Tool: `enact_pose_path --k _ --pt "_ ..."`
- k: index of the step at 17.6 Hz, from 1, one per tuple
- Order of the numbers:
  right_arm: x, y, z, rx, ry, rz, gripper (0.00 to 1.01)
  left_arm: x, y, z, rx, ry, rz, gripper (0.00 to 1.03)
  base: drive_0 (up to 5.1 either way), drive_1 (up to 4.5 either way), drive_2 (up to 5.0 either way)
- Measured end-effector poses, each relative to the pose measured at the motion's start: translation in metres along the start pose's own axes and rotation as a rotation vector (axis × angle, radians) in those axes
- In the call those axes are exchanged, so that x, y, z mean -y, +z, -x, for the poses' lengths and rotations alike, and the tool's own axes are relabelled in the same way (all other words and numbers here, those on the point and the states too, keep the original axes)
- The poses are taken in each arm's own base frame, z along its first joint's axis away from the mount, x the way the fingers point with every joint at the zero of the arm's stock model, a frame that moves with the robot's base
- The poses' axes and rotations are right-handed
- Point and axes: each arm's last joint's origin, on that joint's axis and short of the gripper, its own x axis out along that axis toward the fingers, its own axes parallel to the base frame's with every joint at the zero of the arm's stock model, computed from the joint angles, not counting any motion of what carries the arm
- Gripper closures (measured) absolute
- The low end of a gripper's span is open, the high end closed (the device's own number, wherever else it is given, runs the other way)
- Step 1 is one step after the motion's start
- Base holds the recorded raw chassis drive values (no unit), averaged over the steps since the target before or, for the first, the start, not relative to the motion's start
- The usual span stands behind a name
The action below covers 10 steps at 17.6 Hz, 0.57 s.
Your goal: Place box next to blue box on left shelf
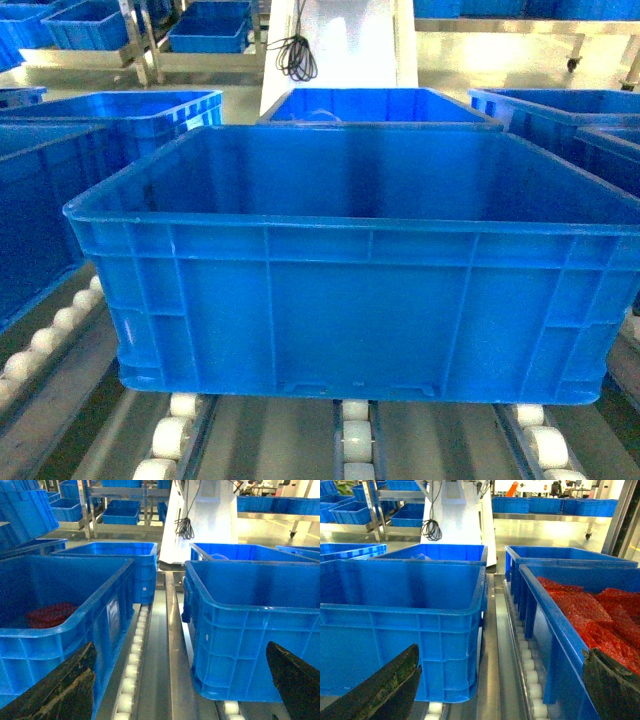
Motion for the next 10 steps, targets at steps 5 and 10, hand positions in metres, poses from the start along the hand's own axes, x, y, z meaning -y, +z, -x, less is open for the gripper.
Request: enact_pose_path --k 5,10 --pt "0.0 0.0 0.0 0.0 0.0 0.0 0.03 0.0 0.0 0.0 0.0 0.0 0.0 0.05 0.0 0.0 0.0" --pt "0.0 0.0001 0.0 0.0 0.0 0.0 0.03 0.0 0.0 0.0 0.0 0.0 0.0 0.05 0.0 0.0 0.0"
